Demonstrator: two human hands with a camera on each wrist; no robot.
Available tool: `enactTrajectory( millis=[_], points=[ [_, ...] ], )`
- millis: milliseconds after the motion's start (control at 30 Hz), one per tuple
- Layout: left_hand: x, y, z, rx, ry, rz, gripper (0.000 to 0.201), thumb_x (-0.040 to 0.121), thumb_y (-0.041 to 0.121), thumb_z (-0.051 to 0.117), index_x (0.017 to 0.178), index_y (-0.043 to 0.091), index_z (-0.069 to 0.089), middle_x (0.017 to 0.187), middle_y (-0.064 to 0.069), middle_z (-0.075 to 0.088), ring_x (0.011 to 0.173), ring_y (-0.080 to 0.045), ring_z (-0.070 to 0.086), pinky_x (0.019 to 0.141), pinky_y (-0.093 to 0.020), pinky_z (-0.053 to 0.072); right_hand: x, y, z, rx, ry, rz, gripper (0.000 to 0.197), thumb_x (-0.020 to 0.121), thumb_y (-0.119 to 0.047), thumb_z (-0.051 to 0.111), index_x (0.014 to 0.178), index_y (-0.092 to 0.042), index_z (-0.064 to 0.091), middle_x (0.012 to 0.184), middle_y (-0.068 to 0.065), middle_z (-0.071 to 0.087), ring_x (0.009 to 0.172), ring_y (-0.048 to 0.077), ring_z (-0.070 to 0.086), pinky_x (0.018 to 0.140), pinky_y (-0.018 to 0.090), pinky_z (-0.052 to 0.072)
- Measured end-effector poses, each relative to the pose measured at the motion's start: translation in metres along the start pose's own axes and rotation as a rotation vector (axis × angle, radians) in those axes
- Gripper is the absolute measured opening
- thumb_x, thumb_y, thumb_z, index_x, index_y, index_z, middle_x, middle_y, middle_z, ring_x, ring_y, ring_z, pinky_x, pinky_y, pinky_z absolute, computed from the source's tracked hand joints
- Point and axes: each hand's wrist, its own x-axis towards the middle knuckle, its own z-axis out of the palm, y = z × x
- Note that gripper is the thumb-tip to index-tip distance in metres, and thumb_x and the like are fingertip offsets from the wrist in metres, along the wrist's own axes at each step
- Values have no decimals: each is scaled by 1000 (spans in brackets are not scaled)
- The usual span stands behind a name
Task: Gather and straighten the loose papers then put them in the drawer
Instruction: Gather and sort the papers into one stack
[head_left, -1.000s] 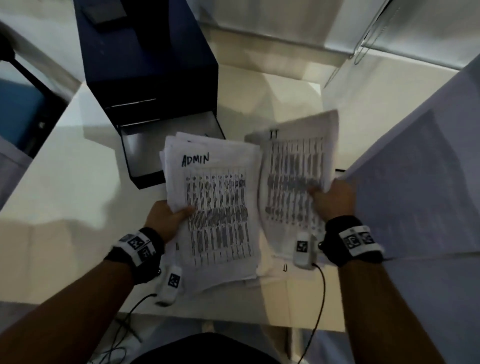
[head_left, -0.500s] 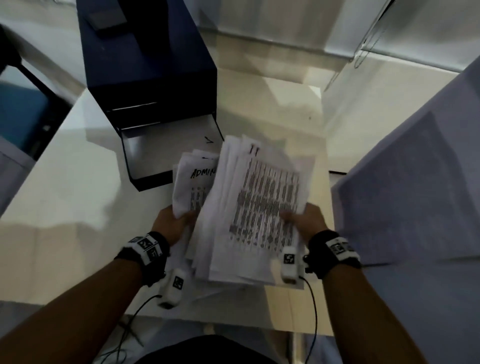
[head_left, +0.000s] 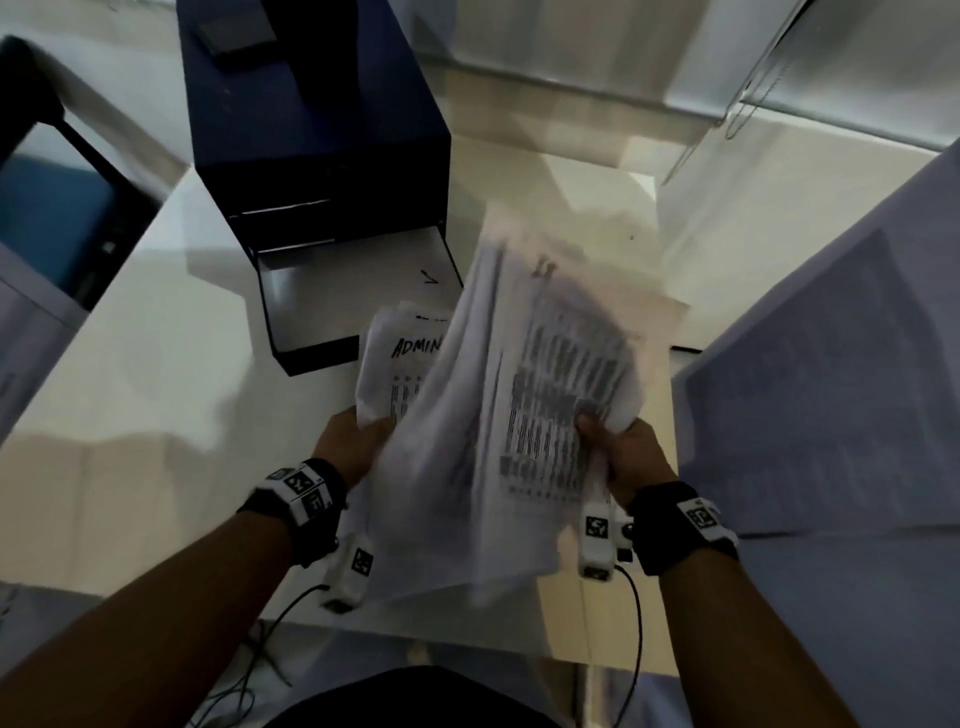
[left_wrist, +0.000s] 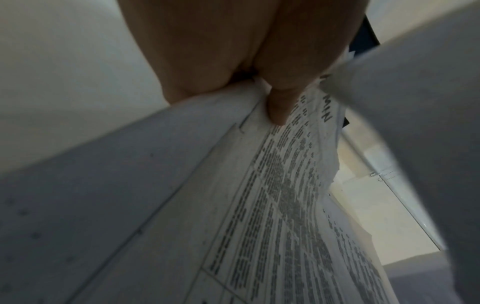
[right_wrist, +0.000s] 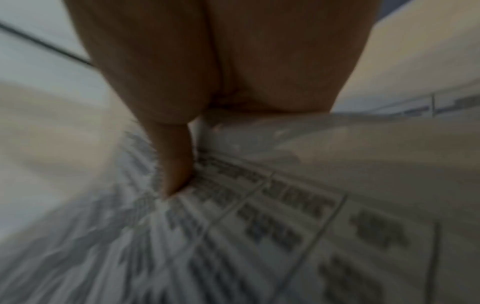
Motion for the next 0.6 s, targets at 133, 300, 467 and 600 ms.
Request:
enactTrajectory(
  millis=[133,300,467,600],
  points=[
    [2,-1,0,-73,8,-47,25,85,41,63,98,21,69,107,-11,70,91,-25,66,87,-40,54,18,12,16,-451,137,69,47,75,-24,83,112,-2,65,103,12,69,85,27,66,81,39,57],
    [-1,8,1,-306,-109,-134,72,74,75,54,122,22,60,110,-3,67,100,-25,65,95,-41,50,29,38,57,-731,37,41,36,88,-32,69,118,-12,63,109,10,70,96,28,67,81,39,56],
    [-4,10,10,166,6,105,46,84,21,69,126,7,57,116,-9,65,106,-27,62,88,-27,42,26,45,68,-732,138,18,42,89,-43,64,119,-15,58,115,8,65,105,31,63,86,38,51],
    [-5,10,0,152,99,145,39,86,14,66,125,7,59,117,-16,67,103,-29,63,86,-28,43,29,36,16,-854,607,252,85,74,-46,77,141,-15,35,149,13,33,132,41,33,106,55,29]
  ],
)
